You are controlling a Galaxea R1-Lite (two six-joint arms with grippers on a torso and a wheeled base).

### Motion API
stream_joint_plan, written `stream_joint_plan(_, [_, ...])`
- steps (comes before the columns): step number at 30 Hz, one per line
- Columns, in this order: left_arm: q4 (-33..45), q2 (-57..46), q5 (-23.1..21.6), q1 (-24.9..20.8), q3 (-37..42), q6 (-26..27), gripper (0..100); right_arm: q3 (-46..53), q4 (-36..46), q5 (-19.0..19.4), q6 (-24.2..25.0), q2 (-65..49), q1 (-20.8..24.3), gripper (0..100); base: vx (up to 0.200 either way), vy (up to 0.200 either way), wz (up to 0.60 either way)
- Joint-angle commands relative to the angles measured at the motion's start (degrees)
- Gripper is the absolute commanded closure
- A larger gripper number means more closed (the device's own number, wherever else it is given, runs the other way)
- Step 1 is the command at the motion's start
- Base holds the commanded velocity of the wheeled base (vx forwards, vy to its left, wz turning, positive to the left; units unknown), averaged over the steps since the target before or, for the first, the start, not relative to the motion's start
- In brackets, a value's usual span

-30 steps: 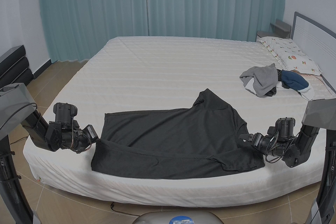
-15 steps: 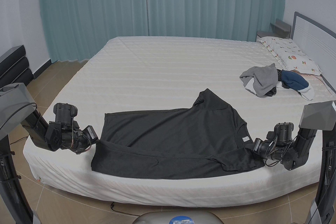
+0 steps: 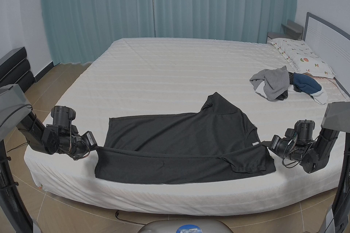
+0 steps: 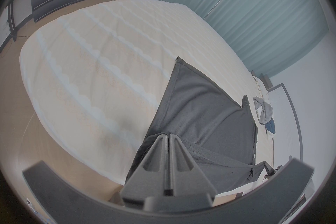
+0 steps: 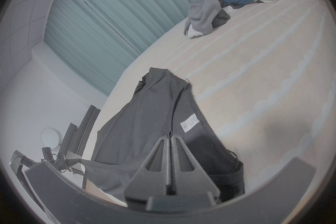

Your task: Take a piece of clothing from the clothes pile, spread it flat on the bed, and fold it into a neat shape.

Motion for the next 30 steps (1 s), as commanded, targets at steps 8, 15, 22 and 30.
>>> stream_joint_plan(8, [3.8,-3.55,0.0,0.27,0.2,1.68,100,2.0,-1.27,-0.01,1.75,-4.42,0.91,100,0.0,0.0,0.0])
stream_joint_plan(15, [7.49,-6.71,0.0,0.36,0.2,3.09,100,7.63,-2.68,-0.01,1.75,-10.14,0.12,100,0.0,0.0,0.0])
stream_joint_plan(22, [11.18,-8.82,0.0,0.27,0.28,5.11,100,12.46,-2.68,1.04,1.75,-14.35,-0.59,100,0.0,0.0,0.0])
stream_joint_plan(30, [17.42,-11.55,0.0,0.62,0.28,9.06,100,15.36,-2.5,1.57,1.31,-15.67,-1.9,100,0.0,0.0,0.0])
